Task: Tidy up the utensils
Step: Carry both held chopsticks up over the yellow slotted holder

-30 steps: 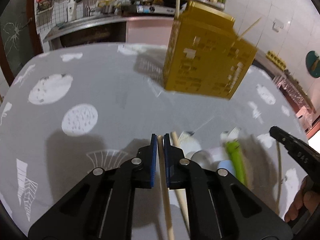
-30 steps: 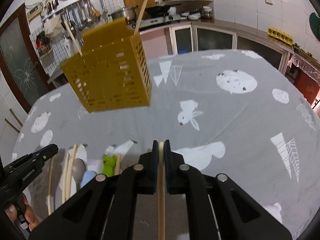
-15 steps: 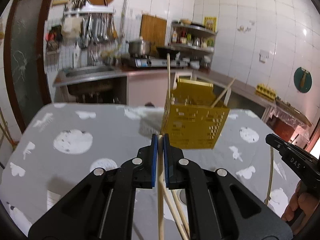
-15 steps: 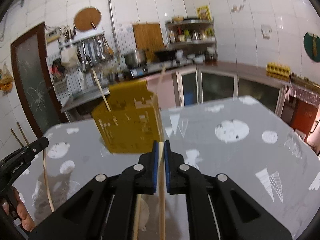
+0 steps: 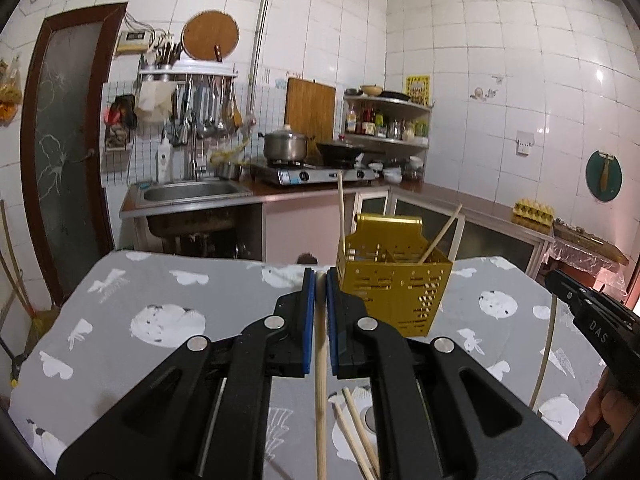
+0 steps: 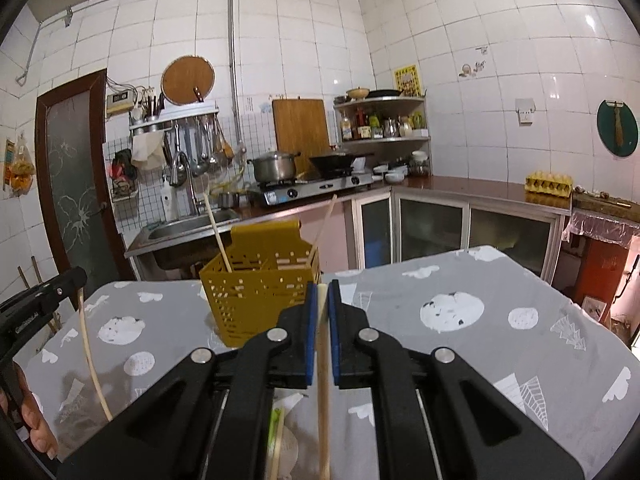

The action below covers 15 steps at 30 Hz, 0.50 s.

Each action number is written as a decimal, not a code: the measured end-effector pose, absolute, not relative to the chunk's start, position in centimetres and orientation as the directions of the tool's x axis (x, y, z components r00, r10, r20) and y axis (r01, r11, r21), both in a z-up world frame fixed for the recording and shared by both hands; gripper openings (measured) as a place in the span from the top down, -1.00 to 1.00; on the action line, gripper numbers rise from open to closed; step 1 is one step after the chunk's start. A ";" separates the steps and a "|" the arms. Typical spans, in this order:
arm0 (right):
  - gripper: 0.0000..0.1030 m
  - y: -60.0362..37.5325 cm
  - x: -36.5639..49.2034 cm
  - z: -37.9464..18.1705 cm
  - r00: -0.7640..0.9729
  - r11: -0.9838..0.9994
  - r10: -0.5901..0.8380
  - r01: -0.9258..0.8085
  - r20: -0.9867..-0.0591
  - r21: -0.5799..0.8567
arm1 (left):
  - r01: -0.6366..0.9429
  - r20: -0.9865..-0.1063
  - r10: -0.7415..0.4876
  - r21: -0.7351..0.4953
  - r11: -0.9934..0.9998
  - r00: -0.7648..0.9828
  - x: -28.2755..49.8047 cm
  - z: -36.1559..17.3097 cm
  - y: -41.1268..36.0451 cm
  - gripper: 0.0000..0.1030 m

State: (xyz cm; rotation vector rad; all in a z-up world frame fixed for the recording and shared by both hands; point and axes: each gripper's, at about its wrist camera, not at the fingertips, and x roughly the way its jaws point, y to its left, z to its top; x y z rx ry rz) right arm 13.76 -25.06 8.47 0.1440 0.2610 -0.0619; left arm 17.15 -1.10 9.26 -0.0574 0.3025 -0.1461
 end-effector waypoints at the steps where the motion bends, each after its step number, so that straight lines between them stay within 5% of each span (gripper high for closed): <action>1: 0.88 -25.0 13.9 8.6 0.966 0.988 -0.044 0.079 -0.256 0.132 | 0.133 -0.283 -0.150 -0.077 0.988 0.947 17.2 9.5 -1.1 0.91; 15: 0.88 -24.2 16.2 11.2 0.981 0.993 -0.032 0.054 -0.190 0.108 | 0.133 -0.226 -0.154 -0.106 0.986 0.962 19.3 11.6 -0.7 0.91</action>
